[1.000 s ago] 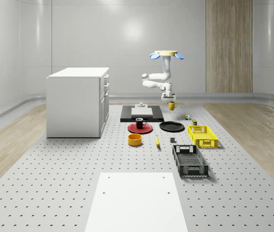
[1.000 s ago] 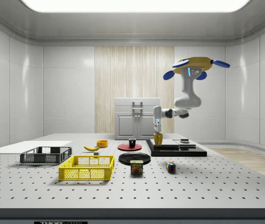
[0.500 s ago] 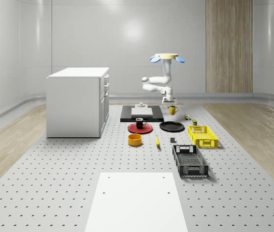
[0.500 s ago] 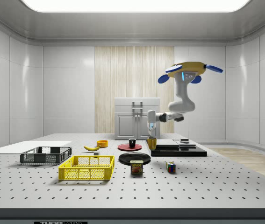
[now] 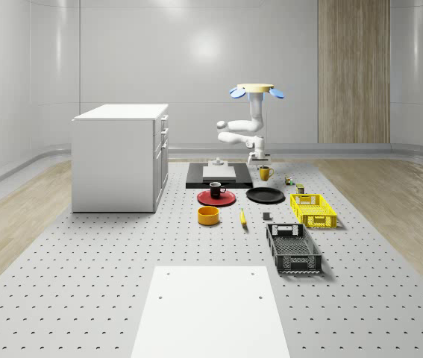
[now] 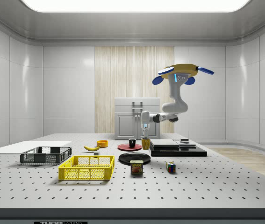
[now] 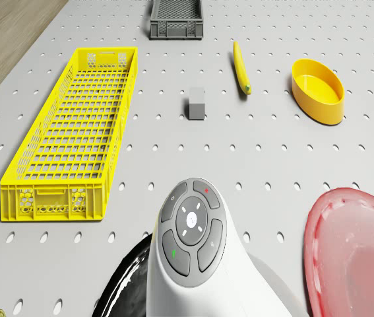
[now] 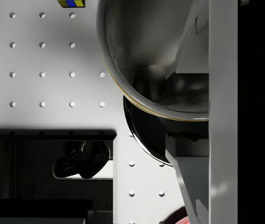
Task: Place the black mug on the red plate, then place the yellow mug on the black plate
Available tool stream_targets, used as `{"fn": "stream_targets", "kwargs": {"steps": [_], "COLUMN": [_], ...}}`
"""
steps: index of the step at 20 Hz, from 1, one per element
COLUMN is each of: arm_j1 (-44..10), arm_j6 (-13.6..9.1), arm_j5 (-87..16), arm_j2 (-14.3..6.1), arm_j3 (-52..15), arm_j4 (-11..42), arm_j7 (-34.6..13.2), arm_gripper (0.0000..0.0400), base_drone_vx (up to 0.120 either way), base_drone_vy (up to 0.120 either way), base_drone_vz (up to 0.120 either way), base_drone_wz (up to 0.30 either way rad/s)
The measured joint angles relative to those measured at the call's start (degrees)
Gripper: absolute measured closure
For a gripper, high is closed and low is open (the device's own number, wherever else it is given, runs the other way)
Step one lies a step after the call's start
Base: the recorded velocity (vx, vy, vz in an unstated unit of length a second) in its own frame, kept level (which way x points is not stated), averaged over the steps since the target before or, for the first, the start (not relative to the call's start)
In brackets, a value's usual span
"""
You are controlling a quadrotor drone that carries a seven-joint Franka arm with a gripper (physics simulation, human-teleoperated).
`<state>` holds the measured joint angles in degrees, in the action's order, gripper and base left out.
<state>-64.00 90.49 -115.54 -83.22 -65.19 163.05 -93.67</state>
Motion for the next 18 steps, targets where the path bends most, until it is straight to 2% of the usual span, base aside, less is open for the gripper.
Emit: {"fn": "stream_targets", "kwargs": {"steps": [4,7,10,18], "arm_j1": [-0.01,-0.03,-0.04,-0.06], "arm_j6": [0.03,0.05,0.07,0.12], "arm_j5": [0.01,0.02,0.03,0.06], "arm_j2": [-0.03,-0.05,-0.07,-0.12], "arm_j3": [-0.01,-0.01,-0.02,-0.03], "arm_j4": [0.0,0.0,-0.01,-0.01], "arm_j7": [-0.01,-0.02,-0.03,-0.05], "arm_gripper": [0.029,0.029,0.029,0.029], "base_drone_vx": [0.12,0.12,0.12,0.12], "base_drone_vy": [0.0,0.0,-0.067,0.0], "base_drone_vz": [-0.12,0.0,0.0,0.0], "base_drone_wz": [0.0,0.0,0.0,0.0]}}
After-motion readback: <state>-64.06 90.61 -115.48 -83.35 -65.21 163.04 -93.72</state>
